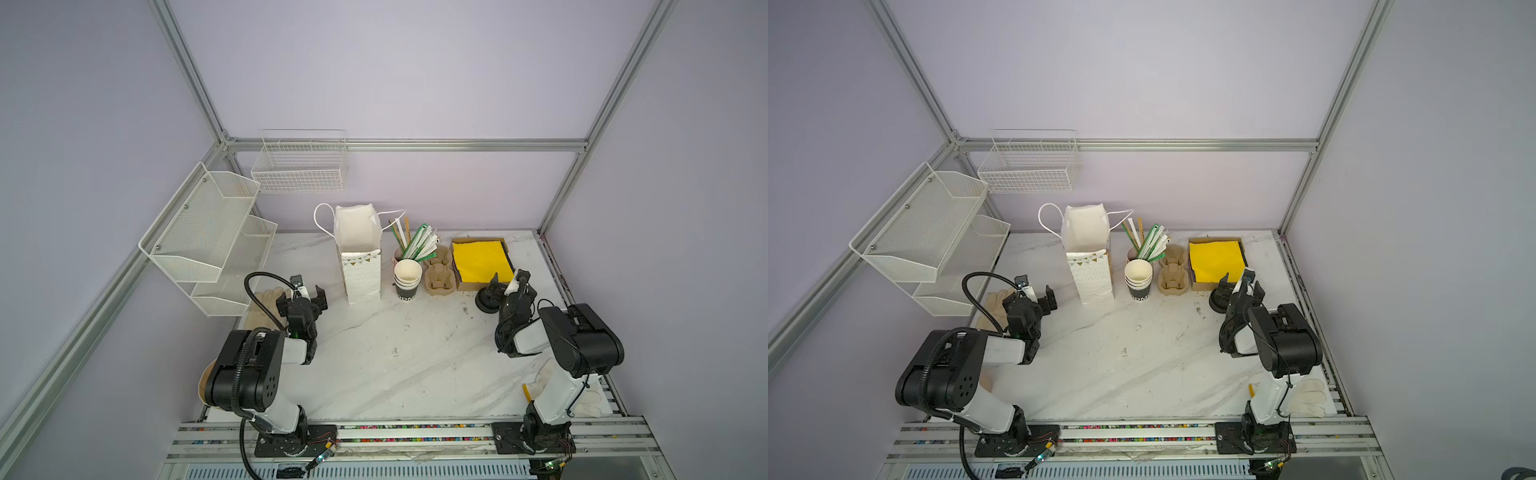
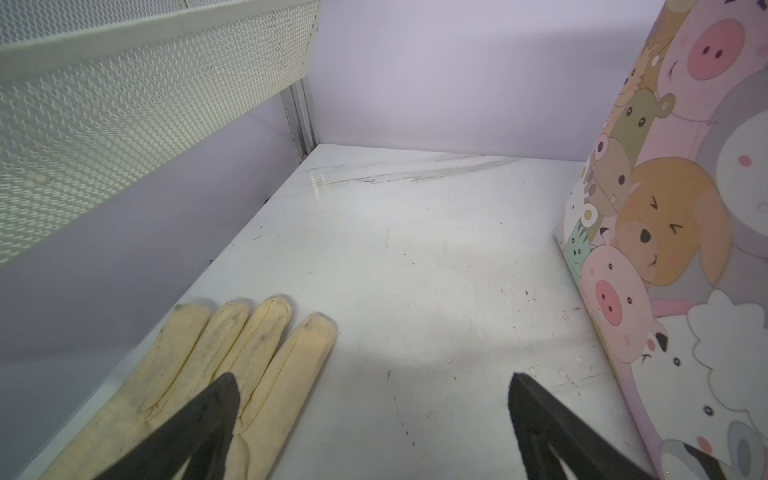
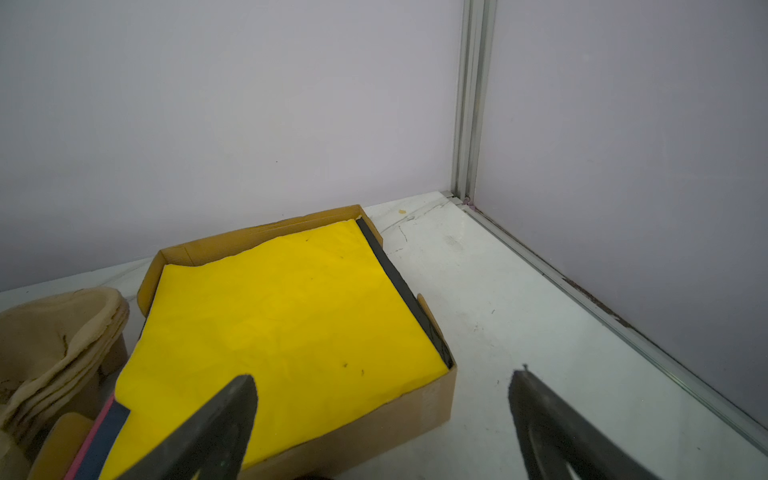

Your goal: Pack the takeout coffee

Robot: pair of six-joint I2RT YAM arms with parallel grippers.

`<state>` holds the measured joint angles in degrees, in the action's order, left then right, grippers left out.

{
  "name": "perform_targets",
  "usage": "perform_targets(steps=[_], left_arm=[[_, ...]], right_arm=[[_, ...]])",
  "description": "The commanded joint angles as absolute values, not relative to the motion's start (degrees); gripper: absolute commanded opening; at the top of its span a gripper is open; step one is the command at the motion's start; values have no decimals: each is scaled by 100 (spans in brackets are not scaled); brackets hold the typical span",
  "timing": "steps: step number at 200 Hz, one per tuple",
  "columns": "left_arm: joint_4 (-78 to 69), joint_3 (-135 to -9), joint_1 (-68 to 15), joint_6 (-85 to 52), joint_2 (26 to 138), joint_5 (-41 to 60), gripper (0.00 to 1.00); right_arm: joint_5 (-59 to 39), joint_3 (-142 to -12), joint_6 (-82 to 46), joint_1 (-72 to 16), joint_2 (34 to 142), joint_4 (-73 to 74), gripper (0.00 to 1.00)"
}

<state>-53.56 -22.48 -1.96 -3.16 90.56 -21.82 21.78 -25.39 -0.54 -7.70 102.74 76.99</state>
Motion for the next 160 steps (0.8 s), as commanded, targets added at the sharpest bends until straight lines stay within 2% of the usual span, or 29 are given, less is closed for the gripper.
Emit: perform_targets(steps=[1,160], left_arm=[[-5691,-2090,-212,-188,9052,-2190,100],[-5695,-2090,-219,-193,9048,-2186,100]], right_arm=[[2197,-2549,77,-745,10249,8007,97],[2246,-2532,75,-747,10240,8040,97]])
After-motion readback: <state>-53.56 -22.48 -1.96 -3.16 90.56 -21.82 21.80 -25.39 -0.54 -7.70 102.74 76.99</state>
